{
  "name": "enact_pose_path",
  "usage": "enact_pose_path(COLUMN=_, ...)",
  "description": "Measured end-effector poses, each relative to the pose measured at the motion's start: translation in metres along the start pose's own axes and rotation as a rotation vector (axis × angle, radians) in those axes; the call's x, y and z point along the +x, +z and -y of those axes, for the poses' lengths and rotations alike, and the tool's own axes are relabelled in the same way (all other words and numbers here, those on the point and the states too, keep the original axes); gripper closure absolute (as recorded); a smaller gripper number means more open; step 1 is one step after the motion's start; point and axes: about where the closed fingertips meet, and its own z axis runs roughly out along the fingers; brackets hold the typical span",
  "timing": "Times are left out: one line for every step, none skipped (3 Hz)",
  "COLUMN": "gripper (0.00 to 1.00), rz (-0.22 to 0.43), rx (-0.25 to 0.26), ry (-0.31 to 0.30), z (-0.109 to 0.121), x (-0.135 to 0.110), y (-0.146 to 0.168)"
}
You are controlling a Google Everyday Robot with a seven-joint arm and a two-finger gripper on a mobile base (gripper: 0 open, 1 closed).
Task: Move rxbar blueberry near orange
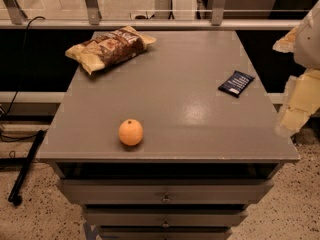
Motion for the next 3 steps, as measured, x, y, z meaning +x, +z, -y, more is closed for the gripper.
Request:
enact_pose_path(gripper=0.0, rz=0.0, rx=0.0, ry=0.0, z=0.0, x=0.0, y=0.0)
enact_pose_path(gripper=0.0, rz=0.024, rx=0.019, ry=-0.002, z=0.016, x=-0.003, y=0.01)
enact_pose_path(gripper=0.0, rz=0.09, rx=0.032, ry=0.022, z=0.057, x=-0.006, y=0.049)
